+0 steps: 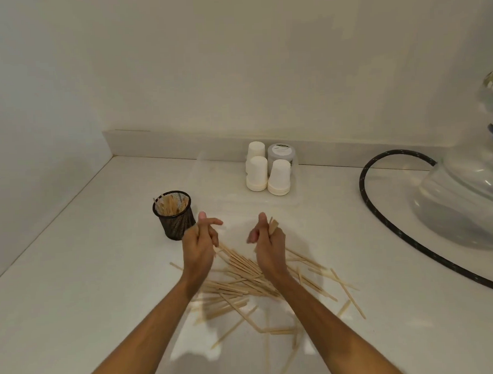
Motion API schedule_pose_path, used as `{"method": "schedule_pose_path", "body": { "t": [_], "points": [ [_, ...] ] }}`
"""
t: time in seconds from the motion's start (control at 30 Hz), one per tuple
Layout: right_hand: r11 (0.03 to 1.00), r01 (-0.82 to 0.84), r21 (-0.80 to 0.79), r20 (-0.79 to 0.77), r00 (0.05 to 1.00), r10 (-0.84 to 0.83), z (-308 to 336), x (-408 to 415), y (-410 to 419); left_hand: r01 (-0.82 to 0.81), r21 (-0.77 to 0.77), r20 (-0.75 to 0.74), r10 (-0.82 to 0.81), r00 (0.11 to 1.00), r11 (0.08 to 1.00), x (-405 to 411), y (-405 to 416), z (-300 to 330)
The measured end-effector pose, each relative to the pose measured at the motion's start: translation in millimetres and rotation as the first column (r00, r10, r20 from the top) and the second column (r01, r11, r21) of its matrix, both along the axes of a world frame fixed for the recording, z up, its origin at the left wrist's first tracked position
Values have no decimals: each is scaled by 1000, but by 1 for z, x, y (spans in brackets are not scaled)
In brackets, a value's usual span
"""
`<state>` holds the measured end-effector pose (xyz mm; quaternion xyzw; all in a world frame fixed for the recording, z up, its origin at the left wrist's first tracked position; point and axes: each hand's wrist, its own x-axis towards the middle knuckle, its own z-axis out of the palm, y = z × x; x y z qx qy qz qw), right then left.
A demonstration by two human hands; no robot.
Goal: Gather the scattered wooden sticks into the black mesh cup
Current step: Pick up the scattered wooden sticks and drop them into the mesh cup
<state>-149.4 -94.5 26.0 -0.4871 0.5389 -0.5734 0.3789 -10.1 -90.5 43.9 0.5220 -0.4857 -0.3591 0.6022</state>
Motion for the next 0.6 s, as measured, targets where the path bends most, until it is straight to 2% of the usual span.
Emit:
{"method": "schedule_pose_path", "body": {
  "t": [0.1, 0.2, 0.33, 0.47, 0.6],
  "points": [
    [999, -37, -1, 100, 994, 37, 21, 19, -18, -56, -32, 84, 59, 995, 998, 21, -12, 20],
    [997, -75, -29, 170, 982, 78, 42, 43, -37, -122, -138, 161, 144, 976, 983, 45, -27, 40],
    [995, -96, -29, 187, 977, 100, 59, 73, -64, -237, -144, 228, 265, 937, 961, 74, -52, 58],
    [990, -129, -46, 217, 967, 137, 66, 99, -85, -303, -107, 164, 318, 934, 947, 95, -73, 65],
    [988, -141, -55, 200, 968, 150, 66, 122, -101, -334, -77, 190, 343, 920, 939, 107, -89, 60]
  ]
}}
